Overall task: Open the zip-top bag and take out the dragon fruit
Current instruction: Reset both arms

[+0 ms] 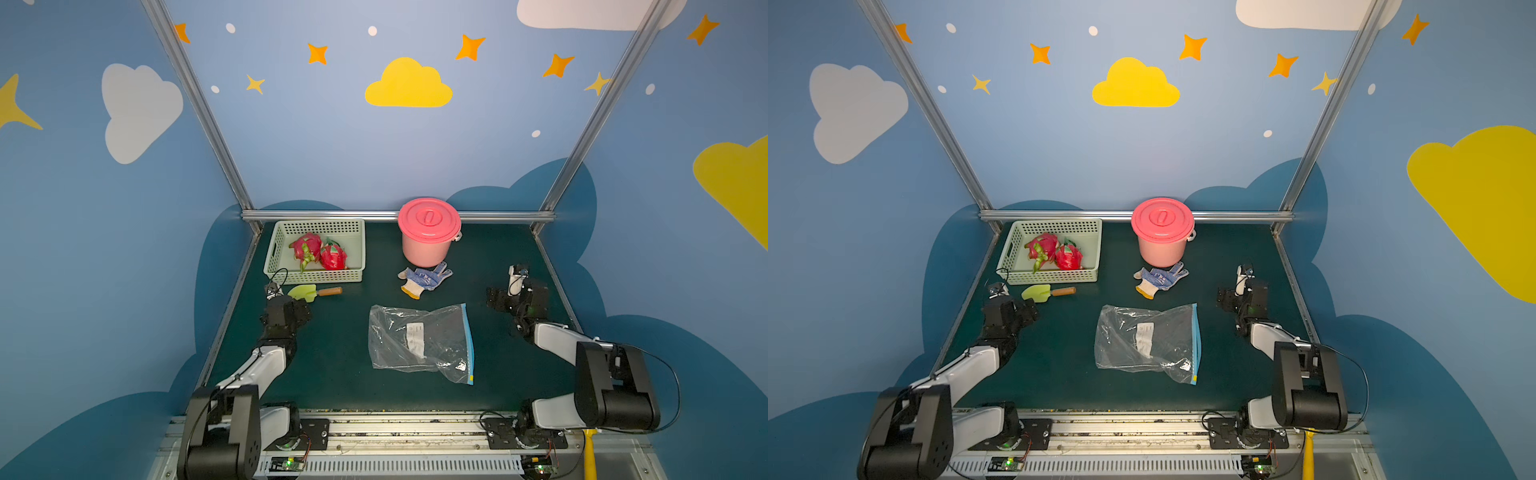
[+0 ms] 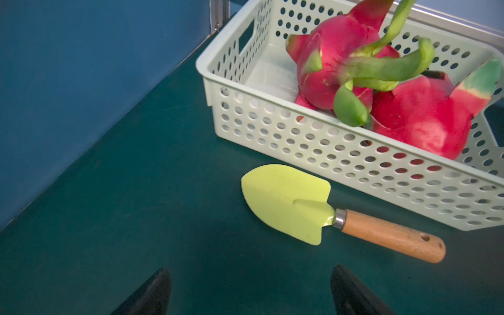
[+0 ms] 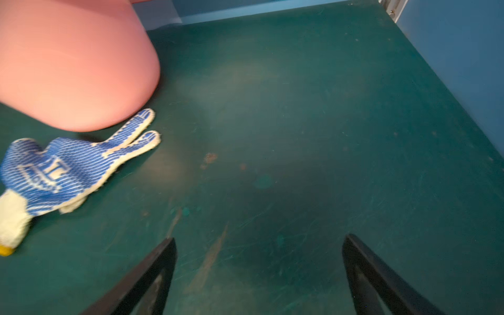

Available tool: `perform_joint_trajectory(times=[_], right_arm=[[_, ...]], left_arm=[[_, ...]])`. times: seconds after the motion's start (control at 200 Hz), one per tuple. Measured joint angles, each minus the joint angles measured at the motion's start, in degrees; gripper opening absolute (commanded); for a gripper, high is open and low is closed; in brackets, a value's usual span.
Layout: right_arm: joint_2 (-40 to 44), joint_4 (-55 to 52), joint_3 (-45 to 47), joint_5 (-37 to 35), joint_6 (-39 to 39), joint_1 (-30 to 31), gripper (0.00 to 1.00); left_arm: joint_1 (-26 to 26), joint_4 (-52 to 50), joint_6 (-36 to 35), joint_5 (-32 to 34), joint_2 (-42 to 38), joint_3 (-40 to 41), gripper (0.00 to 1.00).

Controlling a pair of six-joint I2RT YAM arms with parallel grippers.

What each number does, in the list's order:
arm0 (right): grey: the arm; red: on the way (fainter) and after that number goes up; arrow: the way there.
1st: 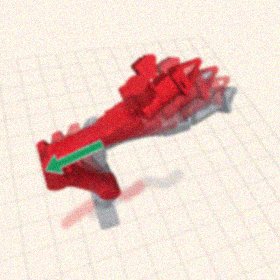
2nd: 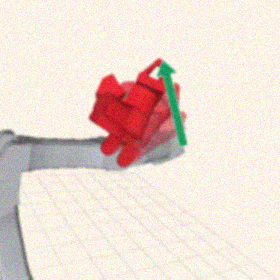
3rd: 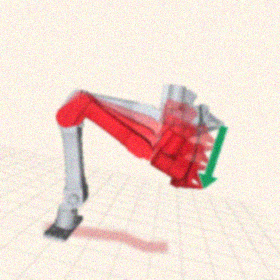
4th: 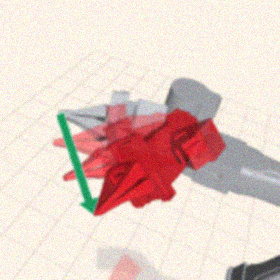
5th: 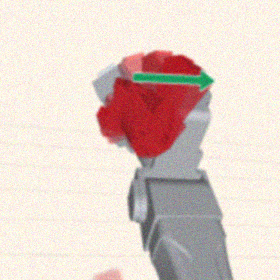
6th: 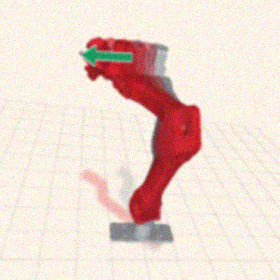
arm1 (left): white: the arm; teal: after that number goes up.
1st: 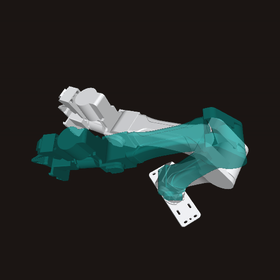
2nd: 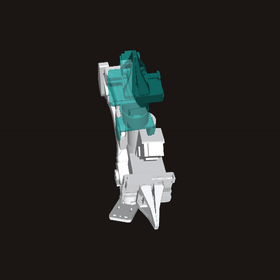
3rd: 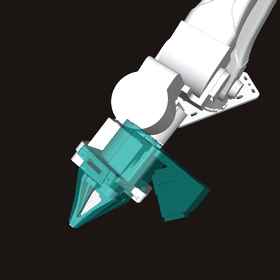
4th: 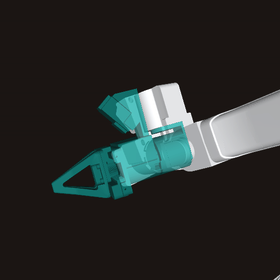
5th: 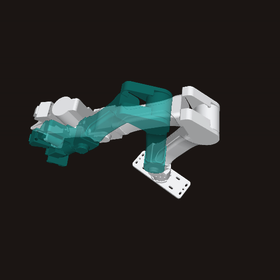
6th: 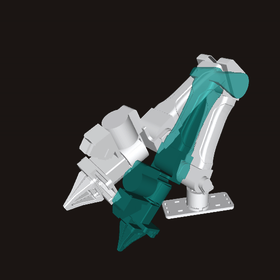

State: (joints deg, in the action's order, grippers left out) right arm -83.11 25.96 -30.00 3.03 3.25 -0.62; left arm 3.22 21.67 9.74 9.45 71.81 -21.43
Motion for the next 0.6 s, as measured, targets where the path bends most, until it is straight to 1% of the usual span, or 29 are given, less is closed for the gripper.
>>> perform_joint_trajectory(times=[0.095,0.165,0.28,0.305,0.315,0.33,0.601], right_arm=[[-1.4,5.09,2.97,2.25,-1.07,-0.52,0.93],[-1.42,9.4,5.62,3.74,-1.86,-0.52,0.93],[-3.19,17.22,9.09,4.98,-2.05,-0.52,0.93],[-3.45,17.53,9.27,5.14,-2.14,-0.52,0.93],[-3.48,17.49,9.27,5.2,-2.16,-0.52,0.93],[-3.52,17.46,9.27,5.29,-2.21,-0.52,0.93],[-3.54,17.97,6.75,4.07,-3.37,0.79,0.93]], left_arm=[[0.2,5.07,-1.22,-3.06,5.97,-1.55,0.91],[0.26,9.64,-2.45,-6.47,9.79,-2.45,0.91],[0.22,18.18,-4.07,-10.78,14.43,-1.11,0.92],[0.22,18.71,-4.22,-11.28,14.93,-0.94,0.94],[0.22,18.64,-4.37,-11.47,15.1,-0.94,0.98],[0.22,18.58,-4.46,-11.76,15.32,-0.94,1.0],[0.13,19.96,-5.07,-12.94,15.74,-2.1,1.0]])
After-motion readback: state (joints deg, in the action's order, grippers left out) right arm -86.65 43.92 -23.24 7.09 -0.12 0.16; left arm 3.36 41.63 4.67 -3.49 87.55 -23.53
